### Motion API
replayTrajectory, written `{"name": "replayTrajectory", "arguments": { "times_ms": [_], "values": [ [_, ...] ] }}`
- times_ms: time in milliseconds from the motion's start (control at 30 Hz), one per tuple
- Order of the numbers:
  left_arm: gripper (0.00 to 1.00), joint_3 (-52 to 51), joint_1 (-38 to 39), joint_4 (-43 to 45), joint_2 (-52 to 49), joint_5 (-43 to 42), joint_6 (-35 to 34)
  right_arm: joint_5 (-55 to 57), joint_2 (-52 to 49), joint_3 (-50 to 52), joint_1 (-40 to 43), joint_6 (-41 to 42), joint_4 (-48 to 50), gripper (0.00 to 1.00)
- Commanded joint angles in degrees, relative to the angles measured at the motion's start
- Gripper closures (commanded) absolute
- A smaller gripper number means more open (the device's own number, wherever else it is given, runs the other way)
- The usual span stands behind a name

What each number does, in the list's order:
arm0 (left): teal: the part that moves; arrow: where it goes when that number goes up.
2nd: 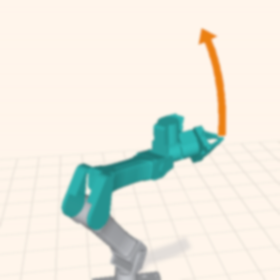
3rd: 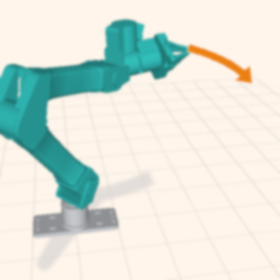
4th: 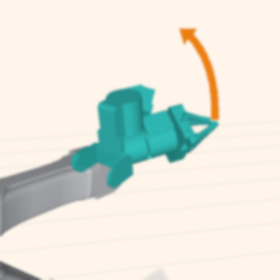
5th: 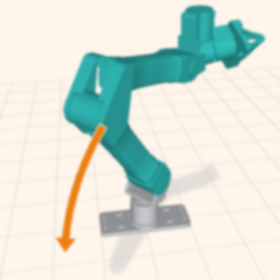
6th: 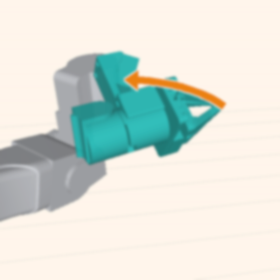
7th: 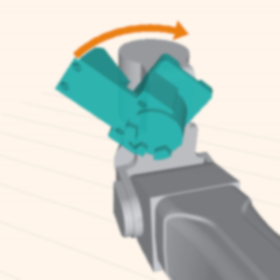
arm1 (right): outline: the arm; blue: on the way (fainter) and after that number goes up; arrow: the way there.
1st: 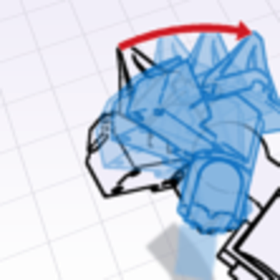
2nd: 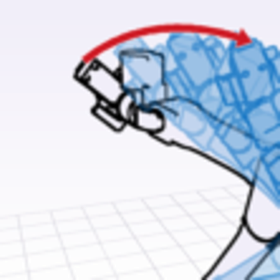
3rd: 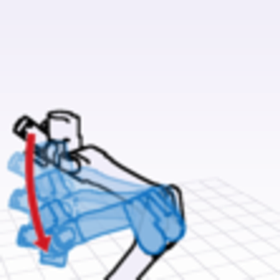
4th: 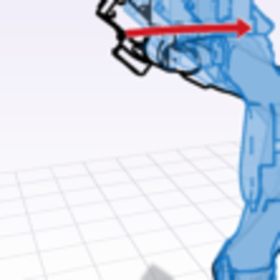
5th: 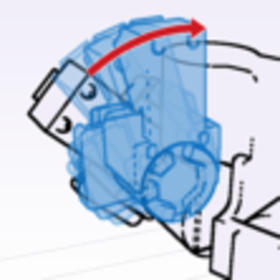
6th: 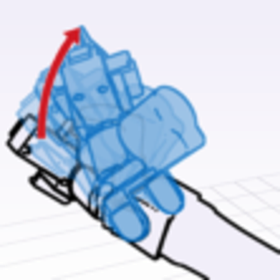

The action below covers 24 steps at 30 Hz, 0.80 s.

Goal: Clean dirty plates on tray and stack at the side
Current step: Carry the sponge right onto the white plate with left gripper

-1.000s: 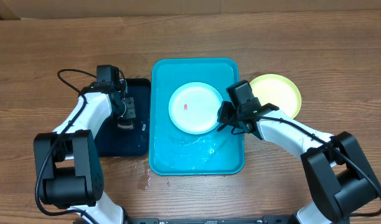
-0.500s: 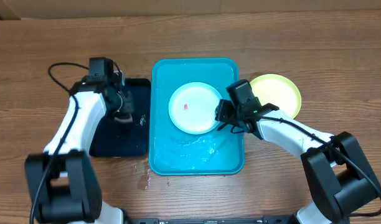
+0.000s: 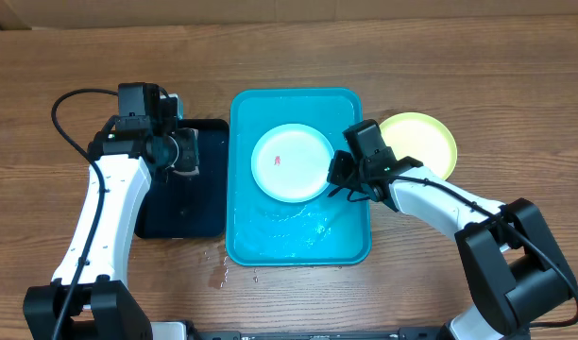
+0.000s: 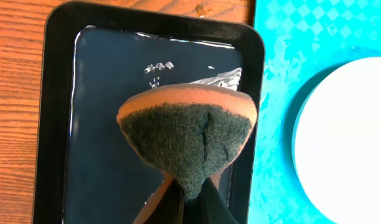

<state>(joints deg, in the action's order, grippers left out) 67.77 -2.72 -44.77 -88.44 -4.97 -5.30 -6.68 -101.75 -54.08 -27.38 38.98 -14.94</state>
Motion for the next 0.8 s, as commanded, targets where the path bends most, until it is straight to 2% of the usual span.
{"name": "replayTrajectory", "arguments": {
  "times_ms": [0, 67, 133, 200, 267, 367, 433, 600, 767],
  "values": [
    [0.96, 1.25, 0.76, 0.44, 1.14, -1.31, 2.86, -4.87, -0.52, -0.28, 0.00, 0.22, -1.62, 0.89],
    [0.96, 1.25, 1.36, 0.94, 1.14, -2.36, 3.89, -4.90, -0.52, -0.31, 0.00, 0.22, -1.60, 0.65],
    [0.96, 1.25, 2.12, 1.55, 1.14, -3.91, 4.09, -3.87, -0.52, -0.31, 0.00, 0.22, -0.90, 0.58],
    [0.96, 1.25, 2.84, 2.10, 1.14, -4.92, 4.07, -2.56, -0.52, -0.28, 0.00, 0.22, 0.15, 0.57],
    [0.96, 1.25, 3.52, 2.93, 1.14, -6.67, 4.04, -1.66, -0.57, -0.28, 0.00, 0.22, 1.07, 0.64],
    [0.96, 1.25, 4.79, 4.70, 1.14, -10.60, 3.98, -1.38, -0.76, -0.28, -0.04, 0.24, 0.96, 0.87],
    [0.96, 1.25, 6.16, 6.27, 1.14, -13.00, 3.78, -1.44, -0.94, -0.28, -0.55, 0.26, 0.74, 0.95],
    [0.96, 1.25, 11.39, 9.16, 1.11, -14.14, 0.20, -1.53, -0.94, -0.28, -2.73, 0.24, 0.74, 0.96],
    [0.96, 1.25, 17.07, 9.46, 0.20, -13.25, -0.07, -1.60, -0.92, -0.28, -3.91, 0.26, -0.28, 0.96]
  ]
}}
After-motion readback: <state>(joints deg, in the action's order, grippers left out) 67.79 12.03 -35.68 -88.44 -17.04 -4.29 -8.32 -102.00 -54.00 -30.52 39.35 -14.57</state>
